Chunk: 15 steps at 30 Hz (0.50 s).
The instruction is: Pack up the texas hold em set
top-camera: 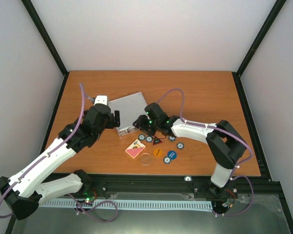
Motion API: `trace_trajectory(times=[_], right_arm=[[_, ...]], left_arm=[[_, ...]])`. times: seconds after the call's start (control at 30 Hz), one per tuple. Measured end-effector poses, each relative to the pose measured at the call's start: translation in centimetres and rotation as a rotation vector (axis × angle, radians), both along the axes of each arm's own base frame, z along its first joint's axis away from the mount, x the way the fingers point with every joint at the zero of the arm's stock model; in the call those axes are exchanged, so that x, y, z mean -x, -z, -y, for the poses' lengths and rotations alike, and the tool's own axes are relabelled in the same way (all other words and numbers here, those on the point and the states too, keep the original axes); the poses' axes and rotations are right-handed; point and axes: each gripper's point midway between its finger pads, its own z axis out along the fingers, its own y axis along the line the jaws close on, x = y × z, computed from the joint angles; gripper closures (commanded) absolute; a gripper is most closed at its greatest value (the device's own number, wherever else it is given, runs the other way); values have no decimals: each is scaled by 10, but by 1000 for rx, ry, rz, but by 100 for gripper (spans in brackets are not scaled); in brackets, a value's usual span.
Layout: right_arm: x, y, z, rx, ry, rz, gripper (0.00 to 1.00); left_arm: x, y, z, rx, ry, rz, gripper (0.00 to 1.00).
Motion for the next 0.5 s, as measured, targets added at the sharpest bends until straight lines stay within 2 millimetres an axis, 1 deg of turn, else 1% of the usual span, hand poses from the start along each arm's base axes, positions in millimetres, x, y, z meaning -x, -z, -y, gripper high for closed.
trace_trajectory(times=[0.13,0.27,0.37,0.5], right_arm=[[-3,2,-2,-10,14,-5,50],[-4,16,-4,-3,33,-39,53],[-5,23,-4,0,53,-61,55],[-11,21,-4,-12,86,-51,55]], left_arm=[[1,-1,0,3,1,3,0],[1,-1,1,6,7,-1,0],[2,-1,1,12,12,-1,0],[4,-4,0,21,15,5,0]])
